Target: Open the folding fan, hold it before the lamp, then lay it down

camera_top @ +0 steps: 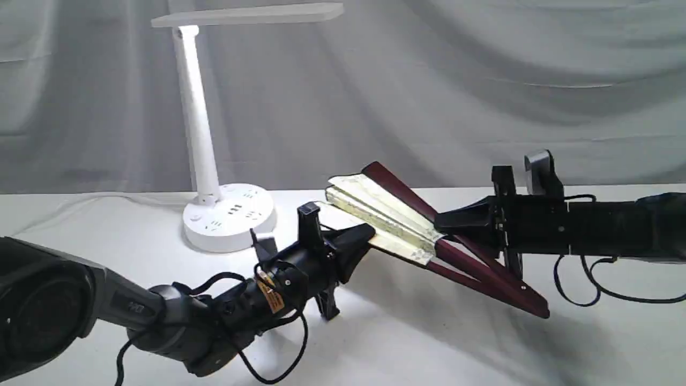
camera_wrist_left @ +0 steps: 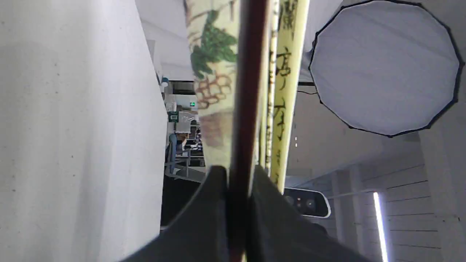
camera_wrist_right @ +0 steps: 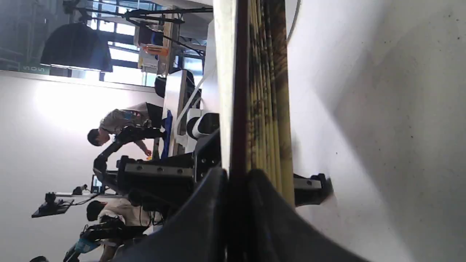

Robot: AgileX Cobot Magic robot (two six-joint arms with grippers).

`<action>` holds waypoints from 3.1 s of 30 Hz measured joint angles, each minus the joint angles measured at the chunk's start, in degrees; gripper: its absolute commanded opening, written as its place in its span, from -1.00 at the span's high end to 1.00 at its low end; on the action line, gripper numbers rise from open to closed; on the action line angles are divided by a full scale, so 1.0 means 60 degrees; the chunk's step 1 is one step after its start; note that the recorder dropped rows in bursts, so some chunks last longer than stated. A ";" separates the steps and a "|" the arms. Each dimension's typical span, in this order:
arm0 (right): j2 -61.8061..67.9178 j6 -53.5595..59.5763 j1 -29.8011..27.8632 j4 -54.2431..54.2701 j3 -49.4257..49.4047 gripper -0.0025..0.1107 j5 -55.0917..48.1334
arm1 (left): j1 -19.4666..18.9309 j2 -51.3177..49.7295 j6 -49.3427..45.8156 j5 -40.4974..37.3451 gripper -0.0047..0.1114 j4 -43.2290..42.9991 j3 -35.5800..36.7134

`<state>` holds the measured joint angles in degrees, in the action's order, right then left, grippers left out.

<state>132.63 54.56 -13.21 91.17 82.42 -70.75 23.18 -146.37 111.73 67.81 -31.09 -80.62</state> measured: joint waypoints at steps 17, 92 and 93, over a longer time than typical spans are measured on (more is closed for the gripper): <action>0.0000 0.0019 -0.0320 0.1202 0.0000 0.96 0.0143 | 0.0000 0.0037 0.0090 0.0137 0.92 -0.0114 -0.0038; 0.0000 -0.0296 -0.3859 0.0862 0.0000 0.96 -0.0574 | 0.0404 0.1576 -0.1850 -0.0372 0.92 0.2251 0.1496; 0.0000 -0.0312 -0.3879 0.0827 0.0000 0.96 -0.0617 | 0.0442 0.1655 -0.1973 -0.0372 0.92 0.2344 0.1589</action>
<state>132.63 52.69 -36.49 96.14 82.42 -74.45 25.83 -136.44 99.89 65.58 -17.03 -71.09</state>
